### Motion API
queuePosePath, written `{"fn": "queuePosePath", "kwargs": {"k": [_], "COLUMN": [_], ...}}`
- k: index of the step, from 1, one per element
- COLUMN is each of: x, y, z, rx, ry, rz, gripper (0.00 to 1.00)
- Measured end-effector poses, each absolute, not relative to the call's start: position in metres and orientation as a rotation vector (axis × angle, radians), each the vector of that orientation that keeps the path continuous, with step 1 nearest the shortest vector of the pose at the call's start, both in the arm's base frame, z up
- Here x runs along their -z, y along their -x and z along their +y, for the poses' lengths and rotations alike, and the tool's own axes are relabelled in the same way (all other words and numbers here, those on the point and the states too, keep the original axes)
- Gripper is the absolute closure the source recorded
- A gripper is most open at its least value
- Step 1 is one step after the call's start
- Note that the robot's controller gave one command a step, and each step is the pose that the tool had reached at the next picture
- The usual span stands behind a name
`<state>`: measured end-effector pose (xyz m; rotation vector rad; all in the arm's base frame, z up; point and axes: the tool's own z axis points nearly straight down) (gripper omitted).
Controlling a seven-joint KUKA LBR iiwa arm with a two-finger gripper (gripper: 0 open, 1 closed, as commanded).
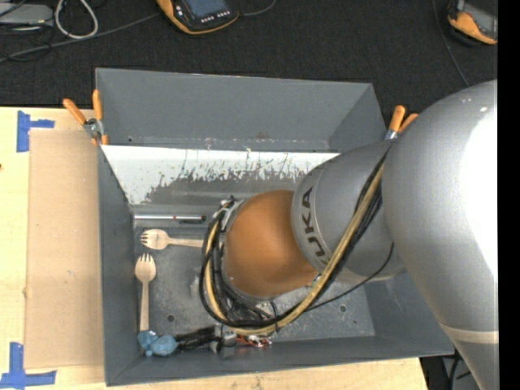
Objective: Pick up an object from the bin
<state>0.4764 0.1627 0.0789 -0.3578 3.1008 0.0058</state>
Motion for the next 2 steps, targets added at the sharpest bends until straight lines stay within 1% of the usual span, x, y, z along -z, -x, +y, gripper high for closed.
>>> {"fn": "queuePosePath", "kwargs": {"k": [1, 2], "x": [-0.1, -0.073], "y": [-0.473, -0.478], "z": [0.205, 0.224], "rx": [-0.008, -0.006], "ry": [0.518, 0.418], "rz": [3.088, 3.077], "gripper": [0.0, 0.0]}}
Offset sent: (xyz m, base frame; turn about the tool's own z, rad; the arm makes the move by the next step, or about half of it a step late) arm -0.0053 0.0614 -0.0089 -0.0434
